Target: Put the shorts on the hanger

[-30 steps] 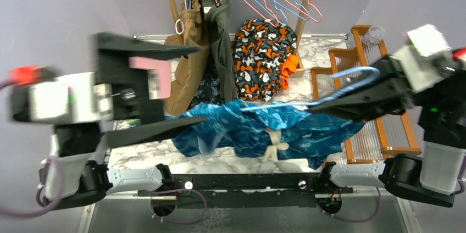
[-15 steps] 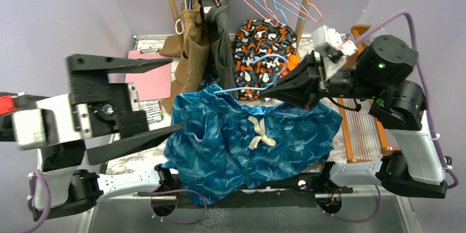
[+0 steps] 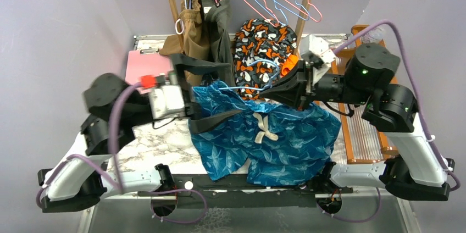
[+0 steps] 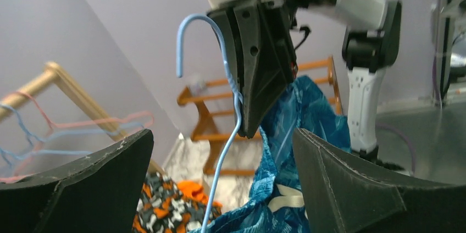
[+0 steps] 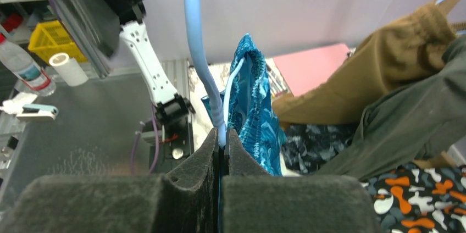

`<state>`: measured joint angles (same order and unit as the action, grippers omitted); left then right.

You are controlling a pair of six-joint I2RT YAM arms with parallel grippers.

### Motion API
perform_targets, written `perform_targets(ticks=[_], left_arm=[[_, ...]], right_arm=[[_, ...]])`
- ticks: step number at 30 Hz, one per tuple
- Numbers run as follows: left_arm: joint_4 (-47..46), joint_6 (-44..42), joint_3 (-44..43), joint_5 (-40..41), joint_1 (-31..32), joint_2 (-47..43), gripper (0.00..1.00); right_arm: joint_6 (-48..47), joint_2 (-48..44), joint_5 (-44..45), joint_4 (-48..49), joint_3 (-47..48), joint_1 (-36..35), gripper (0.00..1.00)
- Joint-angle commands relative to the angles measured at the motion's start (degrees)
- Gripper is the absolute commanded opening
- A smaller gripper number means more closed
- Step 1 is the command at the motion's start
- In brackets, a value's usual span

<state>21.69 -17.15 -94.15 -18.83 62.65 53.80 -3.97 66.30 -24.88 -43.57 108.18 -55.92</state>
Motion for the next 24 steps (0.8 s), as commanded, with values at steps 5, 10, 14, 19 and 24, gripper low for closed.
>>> perform_targets(ticks=[5, 10, 14, 19, 24], left_arm=[[6.5, -3.1, 3.0, 2.2, 0.0, 5.0, 0.99], [8.8, -4.5, 3.7, 2.0, 0.0, 7.3, 0.95], [10.5, -5.2, 4.2, 1.5, 0.0, 8.7, 0.84], [11.8, -5.5, 4.0, 1.3, 0.0, 10.2, 0.68], [13.0, -6.0, 4.4, 1.3, 0.0, 10.9, 0.49]], right_arm=[[-1.2, -4.4, 1.5, 1.5, -8.4, -0.1, 0.01], [-0.9, -6.0, 1.3, 1.6, -11.4, -0.1, 0.01], [-1.0, -6.5, 1.0, 1.3, -12.6, -0.2, 0.01], [-1.3, -6.5, 0.2, 1.1, -13.1, -0.1, 0.01], [-1.5, -7.1, 0.0, 1.0, -14.0, -0.1, 0.01]])
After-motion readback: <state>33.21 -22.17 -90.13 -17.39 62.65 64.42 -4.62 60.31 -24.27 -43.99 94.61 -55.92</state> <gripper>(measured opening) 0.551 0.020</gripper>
